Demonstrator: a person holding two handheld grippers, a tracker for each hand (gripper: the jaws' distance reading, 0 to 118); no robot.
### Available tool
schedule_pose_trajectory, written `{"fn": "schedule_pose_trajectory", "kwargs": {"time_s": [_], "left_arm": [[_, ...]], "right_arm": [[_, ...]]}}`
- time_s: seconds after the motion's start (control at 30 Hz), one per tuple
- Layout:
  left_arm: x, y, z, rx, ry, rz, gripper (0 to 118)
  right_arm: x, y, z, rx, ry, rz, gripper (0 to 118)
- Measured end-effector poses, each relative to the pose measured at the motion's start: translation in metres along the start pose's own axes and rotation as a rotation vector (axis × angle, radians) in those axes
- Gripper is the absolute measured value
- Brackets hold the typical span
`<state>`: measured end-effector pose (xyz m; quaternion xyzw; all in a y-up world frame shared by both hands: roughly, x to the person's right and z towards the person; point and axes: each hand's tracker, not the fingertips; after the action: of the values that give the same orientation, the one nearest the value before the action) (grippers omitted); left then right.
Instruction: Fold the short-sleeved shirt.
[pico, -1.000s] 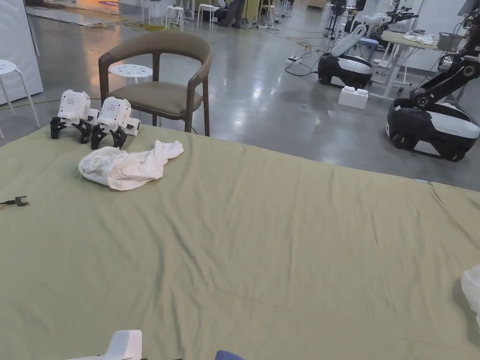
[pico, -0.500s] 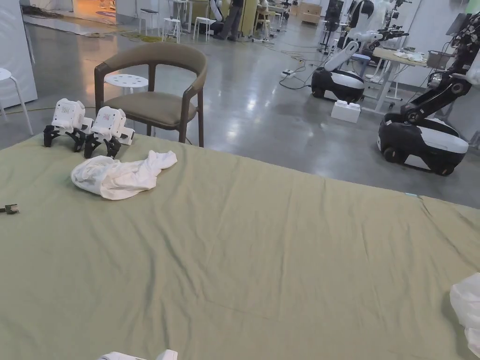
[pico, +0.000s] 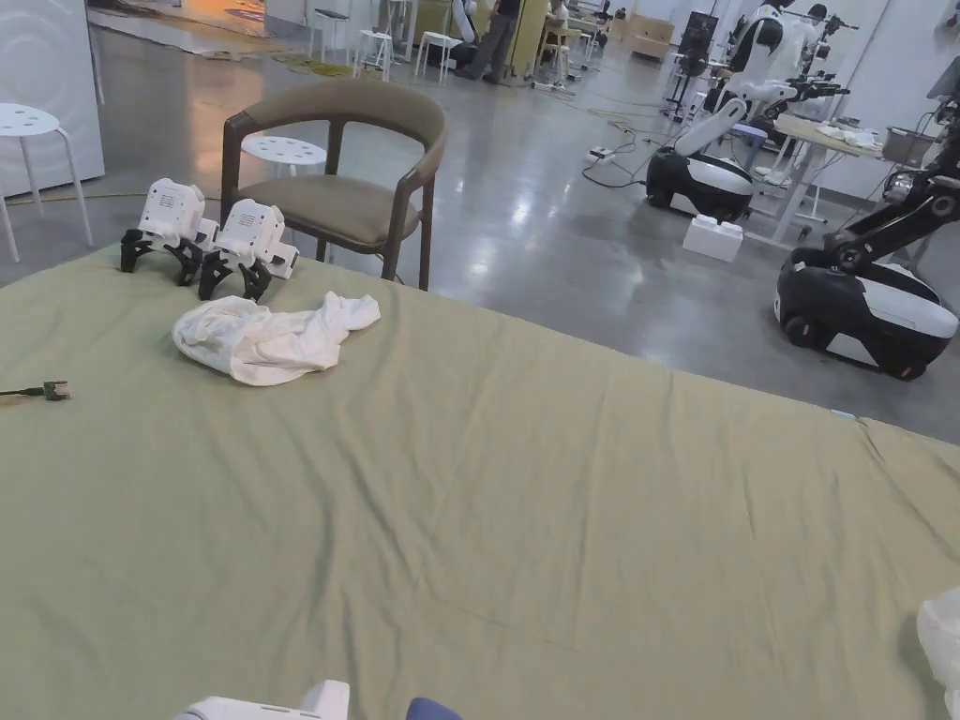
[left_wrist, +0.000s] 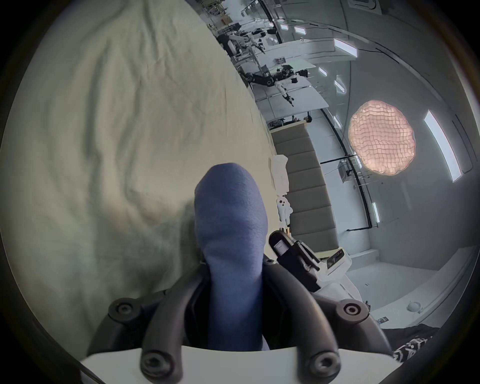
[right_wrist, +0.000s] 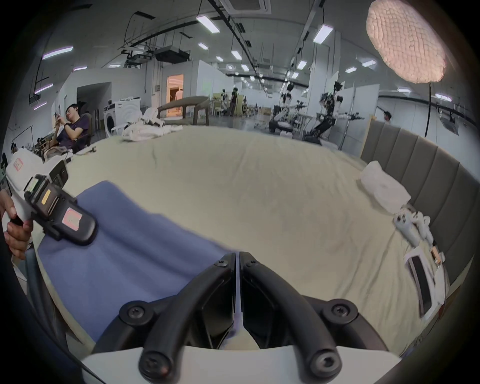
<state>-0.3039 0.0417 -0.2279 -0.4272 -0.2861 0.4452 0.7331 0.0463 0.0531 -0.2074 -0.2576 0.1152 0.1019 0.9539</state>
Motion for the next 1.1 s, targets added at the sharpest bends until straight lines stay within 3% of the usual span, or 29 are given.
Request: {"fn": "schedule_pose_trajectory", "kwargs": {"time_s": [0.27, 0.57, 0.73, 0.9, 0.97, 1.03, 1.1], "left_arm": [[0.021, 0.056, 0.135, 0.090, 0.140, -0.071, 19], [0.027, 0.102, 0.275, 0.148, 0.453, -0.098, 19], [0.014, 0.114, 0.321, 0.229, 0.631, -0.054, 19], [-0.008, 0.104, 0.326, 0.239, 0.704, 0.022, 20], [-0.013, 0.101, 0.322, 0.235, 0.781, 0.036, 27], [-0.012, 0.098, 0.322, 0.233, 0.866, 0.029, 43], [-0.008, 0.097, 0.327, 0.290, 0.950, -0.013, 47]], "right_arm": [[0.037, 0.088, 0.002, 0.163, -0.043, -0.037, 1], [0.074, 0.144, 0.002, 0.269, -0.123, -0.067, 1], [0.082, 0.147, 0.004, 0.274, -0.143, -0.080, 1], [0.080, 0.135, 0.002, 0.250, -0.137, -0.078, 1], [0.080, 0.130, 0.002, 0.236, -0.133, -0.077, 1], [0.081, 0.126, 0.001, 0.230, -0.134, -0.076, 1], [0.082, 0.124, 0.002, 0.223, -0.134, -0.074, 1]]}}
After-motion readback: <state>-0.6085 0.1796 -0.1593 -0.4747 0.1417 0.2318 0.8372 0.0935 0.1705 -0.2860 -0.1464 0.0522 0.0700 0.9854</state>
